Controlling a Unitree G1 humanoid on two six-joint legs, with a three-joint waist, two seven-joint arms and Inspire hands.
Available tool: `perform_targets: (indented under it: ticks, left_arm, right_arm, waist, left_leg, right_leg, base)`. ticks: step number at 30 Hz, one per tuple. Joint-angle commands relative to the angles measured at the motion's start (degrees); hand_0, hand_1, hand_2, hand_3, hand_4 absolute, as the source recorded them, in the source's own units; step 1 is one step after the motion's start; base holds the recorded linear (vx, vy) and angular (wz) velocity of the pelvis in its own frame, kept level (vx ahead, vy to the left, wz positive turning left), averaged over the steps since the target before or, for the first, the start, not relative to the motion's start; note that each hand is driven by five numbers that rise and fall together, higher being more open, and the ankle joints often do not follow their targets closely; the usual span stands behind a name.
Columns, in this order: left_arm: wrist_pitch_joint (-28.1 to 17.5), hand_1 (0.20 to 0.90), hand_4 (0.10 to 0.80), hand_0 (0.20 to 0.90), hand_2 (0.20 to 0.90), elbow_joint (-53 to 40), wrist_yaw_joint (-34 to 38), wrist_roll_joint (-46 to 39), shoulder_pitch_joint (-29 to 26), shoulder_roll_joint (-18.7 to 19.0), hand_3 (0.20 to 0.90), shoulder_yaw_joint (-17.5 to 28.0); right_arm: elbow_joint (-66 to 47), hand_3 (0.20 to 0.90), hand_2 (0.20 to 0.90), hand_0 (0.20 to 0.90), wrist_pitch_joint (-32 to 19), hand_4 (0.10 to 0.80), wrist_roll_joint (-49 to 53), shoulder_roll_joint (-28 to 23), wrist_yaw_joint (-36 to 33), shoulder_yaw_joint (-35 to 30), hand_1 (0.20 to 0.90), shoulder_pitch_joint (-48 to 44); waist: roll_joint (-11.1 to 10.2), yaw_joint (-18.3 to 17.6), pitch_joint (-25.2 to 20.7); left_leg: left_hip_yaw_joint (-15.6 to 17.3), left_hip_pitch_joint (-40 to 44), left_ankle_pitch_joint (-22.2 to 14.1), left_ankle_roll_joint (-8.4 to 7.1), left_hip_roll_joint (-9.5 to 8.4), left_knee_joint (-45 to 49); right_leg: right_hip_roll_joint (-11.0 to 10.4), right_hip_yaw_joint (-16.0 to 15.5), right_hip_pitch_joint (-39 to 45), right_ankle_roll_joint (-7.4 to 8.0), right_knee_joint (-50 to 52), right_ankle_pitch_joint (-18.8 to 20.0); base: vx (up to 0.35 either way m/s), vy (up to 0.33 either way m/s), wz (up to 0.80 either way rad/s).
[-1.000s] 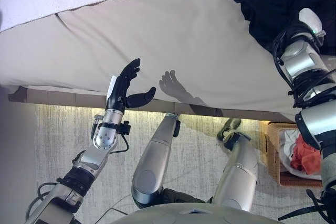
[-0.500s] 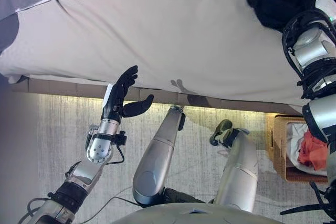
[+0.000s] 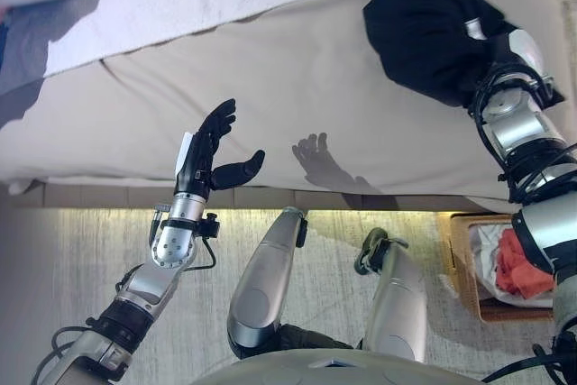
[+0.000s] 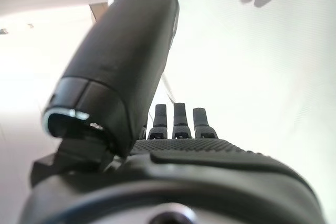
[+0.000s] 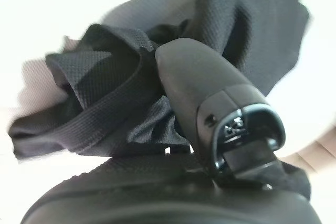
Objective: Pick up the clothes from the bed and place them into the basket
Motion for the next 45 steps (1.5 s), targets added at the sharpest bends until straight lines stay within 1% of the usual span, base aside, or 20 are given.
perform_targets:
  ticks: [1, 3, 5, 7, 9, 10, 11, 12, 14, 19, 22, 27, 33, 39, 45]
  left_arm:
    - [-1.21, 0.900, 0.800, 0.900, 0.900, -1.83, 1.22, 0.67, -0.93, -0.03, 0.900, 2.87]
    - [1.11, 0.900, 0.800, 0.900, 0.900, 0.66, 1.01, 0.49, -0.18, -0.23, 0.900, 3.27]
    - [1.73, 0.900, 0.800, 0.900, 0.900, 1.61, 0.44, 0.38, 0.52, -0.50, 0.900, 3.82]
    - [0.34, 0.900, 0.800, 0.900, 0.900, 1.81, -1.27, 0.49, 1.35, -0.71, 0.900, 4.62]
    - [-2.18, 0.900, 0.800, 0.900, 0.900, 0.65, -2.00, 2.95, 1.87, -0.56, 0.900, 5.06]
    - [-3.78, 0.900, 0.800, 0.900, 0.900, -0.64, -2.89, 5.43, 1.94, -0.18, 0.900, 5.31]
    - [-4.53, 0.900, 0.800, 0.900, 0.900, -1.51, -4.24, 5.94, 2.05, 0.12, 0.900, 5.41]
    - [-4.72, 0.900, 0.800, 0.900, 0.900, -1.93, -4.88, 6.17, 2.14, 0.21, 0.900, 5.48]
    - [-4.01, 0.900, 0.800, 0.900, 0.900, -2.86, -7.62, 6.00, 2.51, 0.74, 0.900, 5.10]
    - [-4.83, 0.900, 0.800, 0.900, 0.900, 1.51, -10.04, 4.21, 2.69, 1.46, 0.900, 4.00]
    - [-6.03, 0.900, 0.800, 0.900, 0.900, 3.92, -10.34, 3.73, 1.67, 1.37, 0.900, 3.84]
    - [-6.48, 0.900, 0.800, 0.900, 0.900, 5.89, -10.58, 4.58, 0.20, 0.58, 0.900, 3.93]
    - [-4.88, 0.900, 0.800, 0.900, 0.900, 8.02, -11.27, 4.77, -1.00, -0.28, 0.900, 3.80]
    - [-3.32, 0.900, 0.800, 0.900, 0.900, 10.05, -10.20, 4.71, -2.21, -1.53, 0.900, 3.32]
    - [-2.17, 0.900, 0.800, 0.900, 0.900, 10.38, -10.06, 6.13, -2.64, -2.37, 0.900, 3.74]
  right_arm:
    - [-6.19, 0.200, 0.300, 0.300, -5.69, 0.100, 1.79, -3.02, -4.14, -3.66, 0.300, -4.08]
    - [-10.22, 0.200, 0.300, 0.300, -6.91, 0.100, 3.14, -3.11, -1.89, -5.43, 0.300, -1.01]
    - [-12.66, 0.200, 0.300, 0.300, -7.62, 0.100, 3.70, -3.20, -0.85, -6.82, 0.300, 1.94]
    - [-15.28, 0.200, 0.300, 0.300, -8.18, 0.100, 4.83, -3.15, -0.03, -9.03, 0.300, 6.51]
    - [-16.85, 0.200, 0.300, 0.300, -8.38, 0.100, 5.62, -3.07, 0.48, -11.36, 0.300, 10.30]
    - [-17.69, 0.200, 0.300, 0.300, -8.37, 0.100, 5.11, -2.65, 0.69, -13.20, 0.300, 13.29]
    - [-18.19, 0.200, 0.300, 0.300, -8.20, 0.100, 5.05, -2.52, 0.54, -14.19, 0.300, 14.93]
    - [-18.37, 0.200, 0.300, 0.300, -8.12, 0.100, 5.16, -2.51, 0.44, -14.61, 0.300, 15.63]
    - [-19.14, 0.200, 0.300, 0.300, -7.74, 0.100, 5.53, -2.70, 0.19, -16.95, 0.300, 18.71]
    - [-18.67, 0.200, 0.300, 0.300, -7.73, 0.100, 7.39, -5.10, 0.31, -20.45, 0.300, 21.02]
    - [-19.54, 0.200, 0.300, 0.300, -7.58, 0.100, 7.67, -6.43, -0.33, -22.86, 0.300, 22.86]
    - [-20.46, 0.200, 0.300, 0.300, -7.77, 0.100, 7.81, -7.75, -1.31, -26.01, 0.300, 25.73]
    - [-21.51, 0.200, 0.300, 0.300, -7.65, 0.100, 9.83, -10.03, -2.76, -30.57, 0.300, 29.34]
    - [-22.24, 0.200, 0.300, 0.300, -7.52, 0.100, 10.95, -11.35, -3.25, -35.48, 0.300, 35.54]
    - [-23.08, 0.200, 0.300, 0.300, -7.06, 0.100, 11.43, -9.88, -2.68, -39.71, 0.300, 42.86]
  waist:
    - [-2.06, -2.23, -2.88]
    - [-3.16, -3.42, -5.53]
    - [-3.79, -4.14, -7.34]
    - [-4.59, -5.18, -10.10]
    - [-5.09, -5.87, -12.01]
    - [-5.45, -6.52, -13.86]
    - [-5.65, -6.86, -14.90]
    - [-5.72, -6.99, -15.36]
    - [-6.08, -7.83, -17.70]
    - [-6.61, -9.48, -21.22]
    - [-7.05, -11.07, -22.32]
    - [-7.83, -13.43, -23.25]
    - [-8.28, -16.65, -23.93]
    - [-8.18, -19.58, -23.90]
    - [-7.82, -22.13, -23.62]
  left_leg:
    - [3.67, 5.34, -1.99, 1.09, 2.17, -3.32]
    - [4.93, 9.10, -1.32, 0.48, 3.42, -6.72]
    - [5.65, 11.79, -0.82, 0.11, 4.14, -9.32]
    - [6.60, 15.45, 0.21, -0.34, 4.91, -13.56]
    - [7.14, 18.20, 1.13, -0.70, 5.37, -17.06]
    - [7.46, 19.90, 2.13, -1.00, 5.69, -19.81]
    - [7.69, 21.09, 2.81, -1.22, 5.91, -21.74]
    - [7.81, 21.63, 3.16, -1.31, 6.00, -22.63]
    - [8.40, 24.22, 4.69, -1.82, 6.52, -26.84]
    - [9.60, 28.36, 6.27, -2.54, 7.01, -33.35]
    - [10.95, 29.87, 5.90, -2.64, 7.26, -34.89]
    - [12.84, 31.35, 4.75, -2.73, 7.45, -35.14]
    - [15.25, 33.23, 3.42, -2.62, 7.52, -35.14]
    - [16.74, 33.85, 2.90, -2.74, 7.72, -35.14]
    - [18.08, 34.66, 2.51, -3.04, 7.79, -35.14]
  right_leg:
    - [-1.58, -3.58, 6.35, 0.01, -4.97, 3.59]
    - [-1.05, -3.39, 10.26, 0.47, -10.61, 5.05]
    - [-0.73, -3.18, 12.99, 0.88, -14.33, 6.18]
    - [-0.05, -2.71, 16.65, 1.60, -19.65, 7.85]
    - [0.61, -2.45, 19.44, 2.13, -23.73, 9.11]
    - [1.27, -2.11, 21.02, 2.55, -26.76, 10.40]
    - [1.69, -1.85, 22.02, 2.82, -28.55, 11.15]
    - [1.88, -1.76, 22.46, 2.92, -29.30, 11.49]
    - [2.62, -1.18, 24.50, 3.63, -33.19, 13.51]
    - [3.98, -0.15, 27.33, 4.70, -39.06, 15.96]
    - [4.54, 0.97, 27.83, 5.07, -41.17, 16.89]
    - [5.22, 2.84, 28.08, 5.48, -43.71, 18.42]
    - [6.63, 6.55, 27.63, 5.36, -44.30, 18.87]
    - [7.77, 9.11, 26.59, 5.19, -43.49, 18.64]
    - [8.47, 11.06, 26.05, 5.04, -43.40, 18.79]
  base:
    - [0.071, 0.053, -0.27]
    - [0.110, 0.071, -0.24]
    - [0.133, 0.066, -0.29]
    - [0.179, 0.048, -0.27]
    - [0.155, 0.028, -0.20]
    - [0.161, 0.024, -0.22]
    - [0.138, 0.022, -0.21]
    - [0.106, 0.015, -0.14]
    - [0.117, 0.016, -0.09]
    - [0.077, 0.021, -0.16]
    - [0.022, 0.033, -0.14]
    - [0.016, 0.016, -0.18]
    - [0.037, -0.004, -0.25]
    - [0.015, -0.013, -0.19]
    - [0.016, -0.012, -0.10]
